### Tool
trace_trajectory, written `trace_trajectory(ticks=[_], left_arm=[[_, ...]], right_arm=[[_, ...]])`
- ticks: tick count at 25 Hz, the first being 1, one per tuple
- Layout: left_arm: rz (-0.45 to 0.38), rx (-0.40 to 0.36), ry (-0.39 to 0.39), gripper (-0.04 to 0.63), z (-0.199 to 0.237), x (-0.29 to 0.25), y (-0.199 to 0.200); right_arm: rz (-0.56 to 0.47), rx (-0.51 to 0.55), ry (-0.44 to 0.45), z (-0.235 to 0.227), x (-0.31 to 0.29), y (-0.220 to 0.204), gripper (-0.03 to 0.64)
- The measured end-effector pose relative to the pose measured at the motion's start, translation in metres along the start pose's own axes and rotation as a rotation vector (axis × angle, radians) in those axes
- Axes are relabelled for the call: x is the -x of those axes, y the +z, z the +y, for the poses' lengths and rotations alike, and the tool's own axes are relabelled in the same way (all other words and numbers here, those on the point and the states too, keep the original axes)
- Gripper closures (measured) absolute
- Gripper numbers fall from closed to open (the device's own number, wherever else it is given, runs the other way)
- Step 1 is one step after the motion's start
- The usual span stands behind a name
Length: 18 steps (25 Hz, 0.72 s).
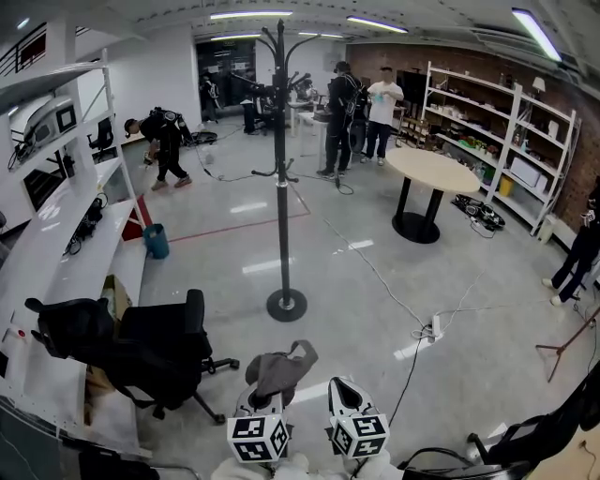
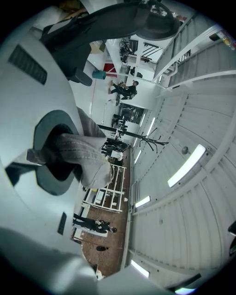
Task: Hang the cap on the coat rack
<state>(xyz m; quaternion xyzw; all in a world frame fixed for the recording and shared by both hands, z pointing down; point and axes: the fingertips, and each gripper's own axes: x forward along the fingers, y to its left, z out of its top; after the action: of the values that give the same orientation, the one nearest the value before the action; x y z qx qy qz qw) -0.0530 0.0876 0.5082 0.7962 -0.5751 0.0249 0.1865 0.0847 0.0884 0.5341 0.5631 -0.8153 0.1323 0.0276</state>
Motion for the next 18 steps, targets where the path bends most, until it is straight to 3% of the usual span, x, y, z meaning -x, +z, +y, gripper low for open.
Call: trace_trajectory(ticks=[18], left_arm=[[0.012,0.024,-0.026,0.586,0.032,-0.056,0.016]], right_arm=[[0.041,-0.030,-0.024,-0.013,-0.062,0.001,0.606]])
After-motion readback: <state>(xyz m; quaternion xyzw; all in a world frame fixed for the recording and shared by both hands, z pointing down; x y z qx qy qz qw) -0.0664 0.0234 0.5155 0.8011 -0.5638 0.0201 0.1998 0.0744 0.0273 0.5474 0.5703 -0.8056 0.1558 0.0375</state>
